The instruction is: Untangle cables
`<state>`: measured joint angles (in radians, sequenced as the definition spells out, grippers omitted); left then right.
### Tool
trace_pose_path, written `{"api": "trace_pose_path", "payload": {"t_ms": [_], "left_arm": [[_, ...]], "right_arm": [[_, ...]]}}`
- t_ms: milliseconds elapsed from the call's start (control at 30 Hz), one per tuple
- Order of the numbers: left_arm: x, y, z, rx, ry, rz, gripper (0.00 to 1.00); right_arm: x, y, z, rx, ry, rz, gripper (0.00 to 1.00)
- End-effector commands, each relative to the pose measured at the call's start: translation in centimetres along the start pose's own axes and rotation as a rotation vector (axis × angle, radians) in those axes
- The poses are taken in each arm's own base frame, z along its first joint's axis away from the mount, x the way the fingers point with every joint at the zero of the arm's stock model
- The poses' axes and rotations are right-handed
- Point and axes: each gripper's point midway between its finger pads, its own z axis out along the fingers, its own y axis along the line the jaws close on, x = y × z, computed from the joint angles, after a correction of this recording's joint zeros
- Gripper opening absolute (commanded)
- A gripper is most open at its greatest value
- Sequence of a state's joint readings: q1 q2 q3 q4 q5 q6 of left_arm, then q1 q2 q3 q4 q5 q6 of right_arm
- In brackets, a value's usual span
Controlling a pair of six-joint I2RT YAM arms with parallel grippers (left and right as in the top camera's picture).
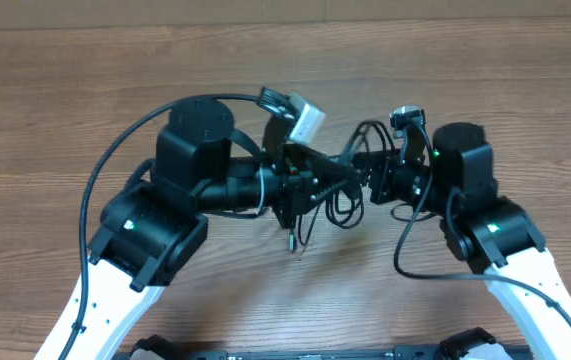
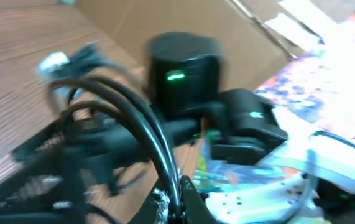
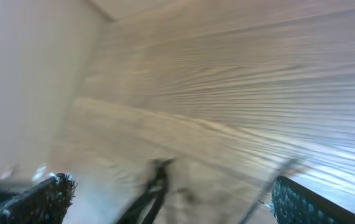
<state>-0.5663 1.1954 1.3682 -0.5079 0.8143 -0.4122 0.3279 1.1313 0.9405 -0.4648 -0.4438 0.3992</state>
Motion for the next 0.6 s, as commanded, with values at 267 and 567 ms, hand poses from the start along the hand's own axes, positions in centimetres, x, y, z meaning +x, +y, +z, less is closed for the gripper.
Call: {"api": "trace_pose_path", "payload": {"t_ms": [267,567], "left_arm": [[-2.4,-6.6,-5.9,0.151,-0.125,0.162,0.04],[-5.0,-5.6,-13.0,-0.061,-0.343,0.188,0.04]], "right_arm": [[4.0,-12.7,1.4,0.584,0.133,0.086,1.00],[5.9,-15.0,-0.5,0.739,0.203,0.086,1.00]]}}
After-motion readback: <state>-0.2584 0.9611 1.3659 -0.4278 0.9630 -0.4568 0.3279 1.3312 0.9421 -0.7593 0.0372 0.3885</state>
